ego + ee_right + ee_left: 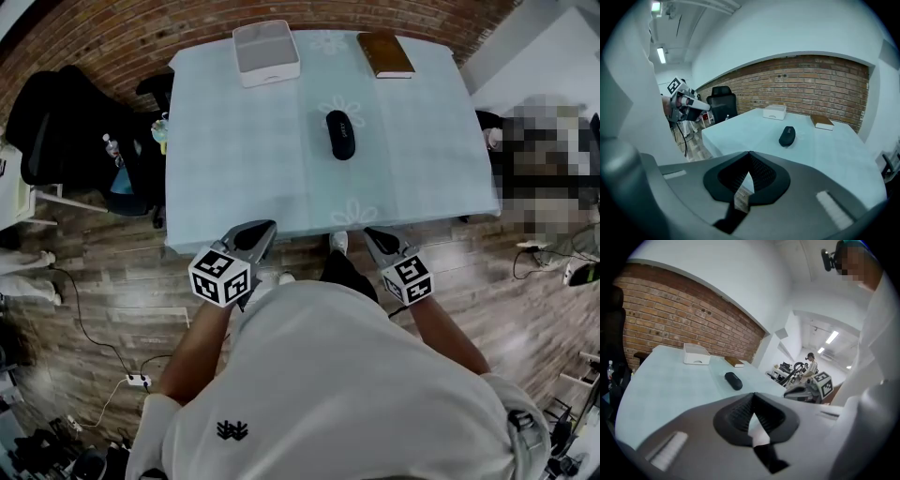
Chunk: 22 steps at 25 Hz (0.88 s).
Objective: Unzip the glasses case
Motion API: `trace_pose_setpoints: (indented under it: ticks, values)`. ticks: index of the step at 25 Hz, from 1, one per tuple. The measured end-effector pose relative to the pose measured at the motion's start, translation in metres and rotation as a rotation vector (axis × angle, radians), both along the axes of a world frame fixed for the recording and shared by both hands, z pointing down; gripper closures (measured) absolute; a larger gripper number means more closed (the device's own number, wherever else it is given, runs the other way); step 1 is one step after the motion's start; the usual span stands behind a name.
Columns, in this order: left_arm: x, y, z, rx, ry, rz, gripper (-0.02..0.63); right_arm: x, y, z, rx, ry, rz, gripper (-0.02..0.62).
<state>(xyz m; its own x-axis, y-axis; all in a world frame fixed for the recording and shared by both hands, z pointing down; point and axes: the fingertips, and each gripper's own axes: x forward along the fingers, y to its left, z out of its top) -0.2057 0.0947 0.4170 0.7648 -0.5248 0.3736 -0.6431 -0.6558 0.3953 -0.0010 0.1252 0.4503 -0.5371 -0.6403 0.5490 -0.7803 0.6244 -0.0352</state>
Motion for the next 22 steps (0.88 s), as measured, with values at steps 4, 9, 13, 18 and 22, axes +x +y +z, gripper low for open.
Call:
trace_pose_setpoints:
  ticks: [4, 9, 13, 18, 22]
  values:
    - [-0.010, 0.020, -0.009, 0.007, 0.061, -0.033, 0.552, -0.014, 0.029, -0.001, 0.015, -0.007, 0.008, 0.595]
    - [-0.020, 0.039, -0.019, 0.056, 0.064, -0.048, 0.552, -0.024, 0.049, -0.014, 0.033, -0.017, -0.004, 0.595]
    - [-0.021, 0.050, -0.011, 0.054, 0.024, -0.052, 0.552, -0.022, 0.061, -0.022, 0.054, -0.027, 0.010, 0.595]
    - [-0.018, 0.057, -0.011, 0.064, 0.010, -0.050, 0.552, -0.017, 0.069, -0.027, 0.063, -0.028, 0.024, 0.595]
    - [-0.012, 0.055, -0.012, 0.067, 0.003, -0.035, 0.552, -0.014, 0.068, -0.031, 0.074, -0.035, 0.032, 0.595]
